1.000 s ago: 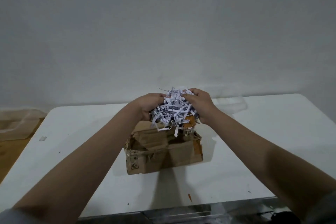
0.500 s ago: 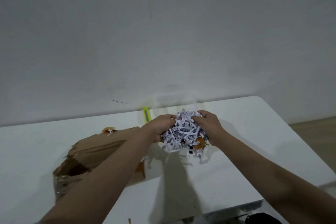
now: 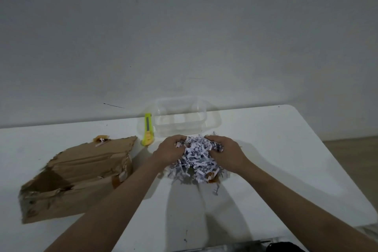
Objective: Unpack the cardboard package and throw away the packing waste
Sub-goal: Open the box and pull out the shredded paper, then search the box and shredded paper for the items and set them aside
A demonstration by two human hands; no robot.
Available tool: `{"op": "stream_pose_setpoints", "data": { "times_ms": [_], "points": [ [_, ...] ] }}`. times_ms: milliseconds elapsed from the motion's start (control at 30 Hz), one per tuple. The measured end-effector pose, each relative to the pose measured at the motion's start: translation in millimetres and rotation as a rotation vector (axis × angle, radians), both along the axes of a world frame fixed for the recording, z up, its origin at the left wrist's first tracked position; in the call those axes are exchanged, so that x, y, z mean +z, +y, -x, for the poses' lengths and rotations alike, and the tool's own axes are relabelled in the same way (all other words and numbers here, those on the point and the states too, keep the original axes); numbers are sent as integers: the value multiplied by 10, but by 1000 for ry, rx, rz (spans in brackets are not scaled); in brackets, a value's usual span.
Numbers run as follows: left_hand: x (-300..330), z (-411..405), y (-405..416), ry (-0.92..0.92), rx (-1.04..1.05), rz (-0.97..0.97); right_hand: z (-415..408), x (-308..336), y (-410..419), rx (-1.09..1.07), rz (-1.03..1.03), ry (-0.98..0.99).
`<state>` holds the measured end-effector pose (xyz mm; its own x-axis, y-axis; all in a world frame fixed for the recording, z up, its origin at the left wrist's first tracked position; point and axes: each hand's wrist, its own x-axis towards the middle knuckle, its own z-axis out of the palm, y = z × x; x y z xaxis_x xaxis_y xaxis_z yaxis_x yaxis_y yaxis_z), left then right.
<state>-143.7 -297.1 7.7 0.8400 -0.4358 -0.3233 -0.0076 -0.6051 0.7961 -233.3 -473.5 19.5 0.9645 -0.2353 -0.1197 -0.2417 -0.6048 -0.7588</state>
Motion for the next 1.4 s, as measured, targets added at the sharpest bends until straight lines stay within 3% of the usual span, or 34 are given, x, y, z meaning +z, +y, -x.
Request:
{"op": "stream_pose_setpoints", "data": {
  "times_ms": [133,200,300,367,467,600,800,1067,1233,1400],
  "points": [
    [-126,26,111,-163,40,-80,20,-52,-50,124,141,13],
    [-90,108,128,-333,93,-175,41,-118,-73,115,190,72],
    [-68,218,99,-562,-14,-54,103,-178,-57,80,330,103],
    [-99,287,62,-576,-172,-2,149,-211,-8,103,348,-3],
    [-215,363,62,-582,-290,-78,205,-324,56,141,298,-38],
    [-359,465,199,-568,-337,-330,265,-484,56,117,344,20],
    [-372,601,293,-621,-303,-442,290,-455,31,123,337,79],
    [-1,593,382,-653,-145,-177,203,-22,150,-17,148,-231],
    [260,486,557,-746,3,-25,-9,159,486,-36,193,-476],
    [543,319,1014,-757,110,0,-188,230,926,-100,257,-418]
  ]
}}
